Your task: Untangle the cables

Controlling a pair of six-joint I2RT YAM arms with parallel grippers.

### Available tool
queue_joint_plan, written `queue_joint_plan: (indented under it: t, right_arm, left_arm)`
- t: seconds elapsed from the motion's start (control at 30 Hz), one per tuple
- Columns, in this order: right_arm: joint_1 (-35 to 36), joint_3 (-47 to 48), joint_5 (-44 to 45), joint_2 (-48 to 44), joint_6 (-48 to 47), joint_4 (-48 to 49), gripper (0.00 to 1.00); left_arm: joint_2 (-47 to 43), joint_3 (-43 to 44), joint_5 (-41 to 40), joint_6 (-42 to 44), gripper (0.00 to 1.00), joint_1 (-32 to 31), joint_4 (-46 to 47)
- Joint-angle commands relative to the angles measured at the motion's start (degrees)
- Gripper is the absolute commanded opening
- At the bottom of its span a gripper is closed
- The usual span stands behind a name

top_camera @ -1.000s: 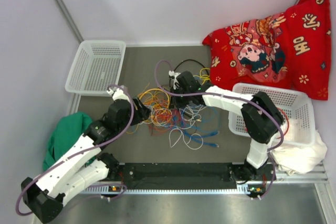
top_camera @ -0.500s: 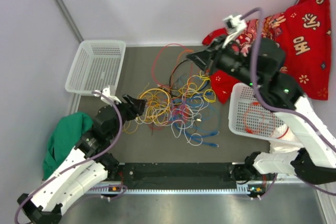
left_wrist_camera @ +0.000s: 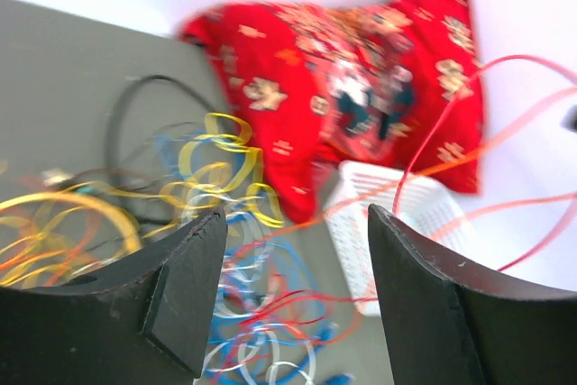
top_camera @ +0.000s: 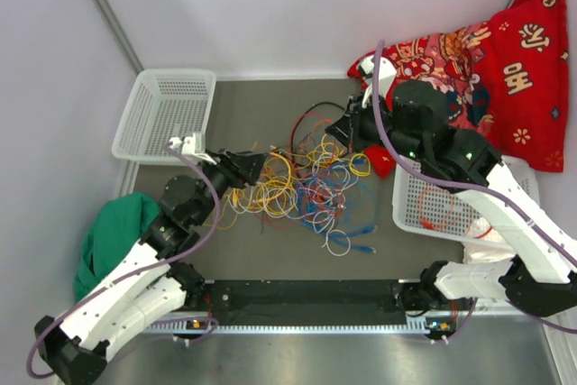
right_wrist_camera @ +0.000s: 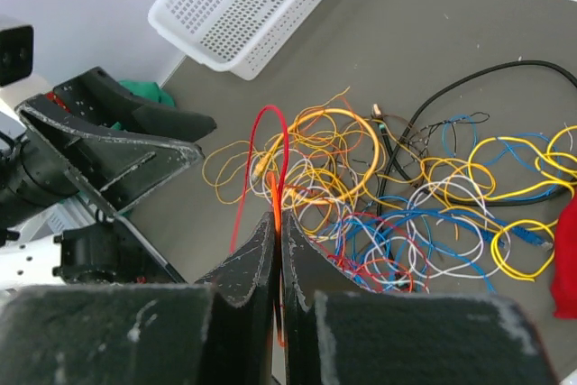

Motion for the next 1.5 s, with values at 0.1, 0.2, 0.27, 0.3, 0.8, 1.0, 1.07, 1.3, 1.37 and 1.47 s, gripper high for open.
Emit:
queue_joint_plan:
  t: [0.1, 0.2, 0.27, 0.3, 0.8, 1.0, 1.07, 1.3, 1.37, 1.47]
  right_arm:
    - [0.3, -0.1, -0.3, -0.6, 0.4, 1.8, 0.00]
    - [0.3, -0.2, -0.7, -0.5, 0.9, 1.8, 0.00]
    - [0.3, -0.3, -1.0, -0.4, 1.2, 1.7, 0.00]
    - [0.3, -0.4, -1.1, -0.4, 1.3, 1.8, 0.00]
    - [0.4, -0.9, -2.6, 0.3, 2.5, 2.1, 0.00]
    - [0.4, -0.4, 0.6, -0.9, 1.9, 0.6, 0.00]
    - [0.4, 0.8, 4.1, -1.6, 1.4, -0.2, 0.00]
    - [0.4, 10.6, 18.5, -5.1, -3.7, -4.1, 0.00]
    - [0.3, 14.1, 22.4, -5.9, -5.9, -4.6, 0.00]
    - [0.4, 17.1, 26.1, -7.9, -8.0, -4.6, 0.00]
  left_arm:
    - [11.7, 5.5, 22.7, -4.5, 0.66, 0.0, 19.2]
    - [16.7, 5.5, 28.4, -8.0, 0.65, -1.0, 25.8]
    - [18.5, 5.3, 29.7, -7.4, 0.64, -3.4, 29.7]
    - [19.0, 5.0, 30.8, -6.4, 0.65, -4.5, 31.4]
    - [26.0, 6.1, 28.3, 5.9, 0.65, -15.3, 30.9]
    - [24.7, 7.2, 19.4, 8.2, 0.00, -15.2, 23.8]
    - [21.8, 6.9, 12.7, 7.9, 0.00, -15.2, 16.2]
    - [14.2, 4.9, -12.5, -2.7, 0.00, -7.6, -15.6]
    - [10.9, 3.5, -14.2, -6.6, 0.00, -3.2, -19.6]
    - [7.3, 2.0, -17.6, -9.4, 0.00, 0.4, -25.5]
